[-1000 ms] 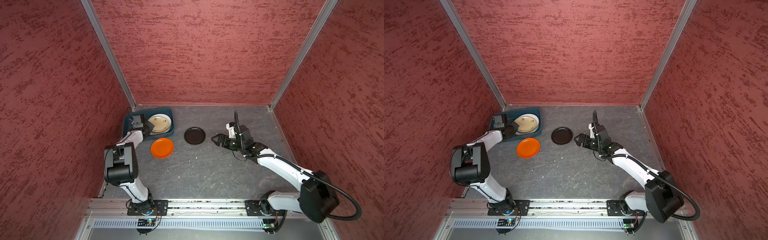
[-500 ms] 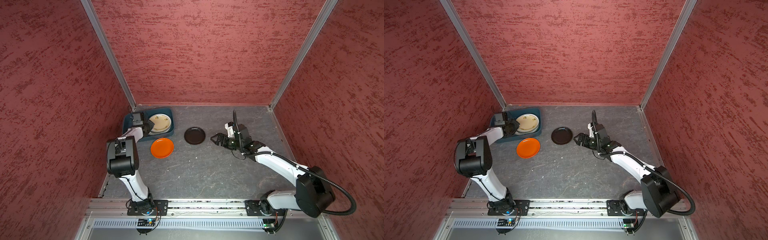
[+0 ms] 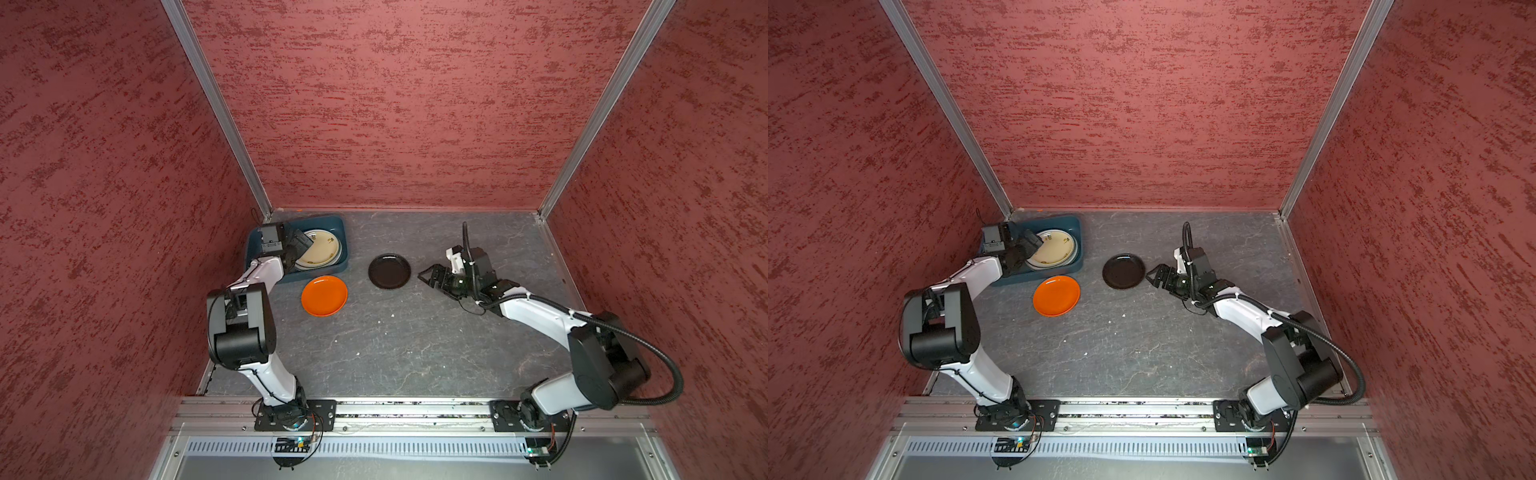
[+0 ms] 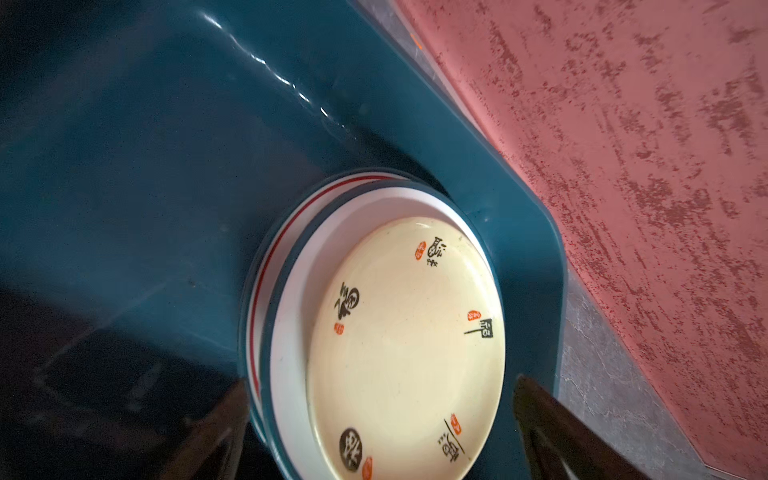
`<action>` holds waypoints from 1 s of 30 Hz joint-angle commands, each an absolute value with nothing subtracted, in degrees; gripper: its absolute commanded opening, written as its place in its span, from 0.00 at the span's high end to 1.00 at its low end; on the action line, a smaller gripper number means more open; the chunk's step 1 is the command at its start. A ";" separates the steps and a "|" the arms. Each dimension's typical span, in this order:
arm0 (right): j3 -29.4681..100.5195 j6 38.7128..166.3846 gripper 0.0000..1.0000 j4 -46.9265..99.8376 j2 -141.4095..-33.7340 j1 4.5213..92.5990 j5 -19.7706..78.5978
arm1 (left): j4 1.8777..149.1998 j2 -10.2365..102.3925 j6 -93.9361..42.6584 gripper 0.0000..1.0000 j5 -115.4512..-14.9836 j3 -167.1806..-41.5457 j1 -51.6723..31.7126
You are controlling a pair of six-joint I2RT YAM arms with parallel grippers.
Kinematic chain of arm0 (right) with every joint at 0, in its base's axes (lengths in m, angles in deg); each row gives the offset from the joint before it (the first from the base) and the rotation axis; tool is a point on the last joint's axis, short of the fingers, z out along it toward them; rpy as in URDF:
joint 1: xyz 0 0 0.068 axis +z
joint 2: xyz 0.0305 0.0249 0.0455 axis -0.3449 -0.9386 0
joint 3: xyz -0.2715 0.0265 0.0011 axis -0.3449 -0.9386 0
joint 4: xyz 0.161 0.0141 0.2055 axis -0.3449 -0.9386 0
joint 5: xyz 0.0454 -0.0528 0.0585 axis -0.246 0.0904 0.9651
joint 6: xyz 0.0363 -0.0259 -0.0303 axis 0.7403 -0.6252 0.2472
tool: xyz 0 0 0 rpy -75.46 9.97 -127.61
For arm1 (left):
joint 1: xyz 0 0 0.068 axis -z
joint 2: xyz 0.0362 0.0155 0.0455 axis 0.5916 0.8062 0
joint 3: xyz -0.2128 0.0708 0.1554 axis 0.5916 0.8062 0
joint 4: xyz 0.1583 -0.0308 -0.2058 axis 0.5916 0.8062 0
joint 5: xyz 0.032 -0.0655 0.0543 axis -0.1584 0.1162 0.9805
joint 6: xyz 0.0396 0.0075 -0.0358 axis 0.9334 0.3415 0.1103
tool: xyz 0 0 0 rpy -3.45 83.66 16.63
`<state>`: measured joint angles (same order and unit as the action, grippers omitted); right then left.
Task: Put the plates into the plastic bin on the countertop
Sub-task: 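Move the right gripper to the black plate rim while left gripper moves over orange plate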
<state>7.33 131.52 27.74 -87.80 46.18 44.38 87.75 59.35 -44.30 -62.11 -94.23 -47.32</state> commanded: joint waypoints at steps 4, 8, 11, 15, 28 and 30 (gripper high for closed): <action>8.74 135.03 0.14 36.49 -95.88 44.83 48.75 | 90.82 49.02 -42.28 0.01 -62.77 -90.88 -45.82; 9.30 137.59 0.16 41.74 -99.60 44.79 51.37 | 91.47 41.21 -41.79 0.01 -63.29 -86.61 -43.21; 9.76 137.93 0.17 42.44 -101.49 44.76 50.92 | 91.29 36.08 -43.81 0.01 -65.73 -82.91 -42.13; 10.39 138.25 0.17 43.61 -104.23 44.70 50.66 | 88.41 32.17 -48.24 0.01 -69.21 -77.32 -41.06; 12.92 140.25 0.23 47.68 -110.49 43.21 49.97 | 88.75 25.02 -52.30 0.01 -72.97 -71.43 -40.93; 13.39 140.28 0.25 48.19 -111.61 43.07 49.67 | 89.50 24.38 -52.30 0.01 -73.38 -71.19 -41.01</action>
<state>11.53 139.61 45.62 -109.92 43.68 50.91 88.95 25.47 -51.84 -72.21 -71.74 -41.07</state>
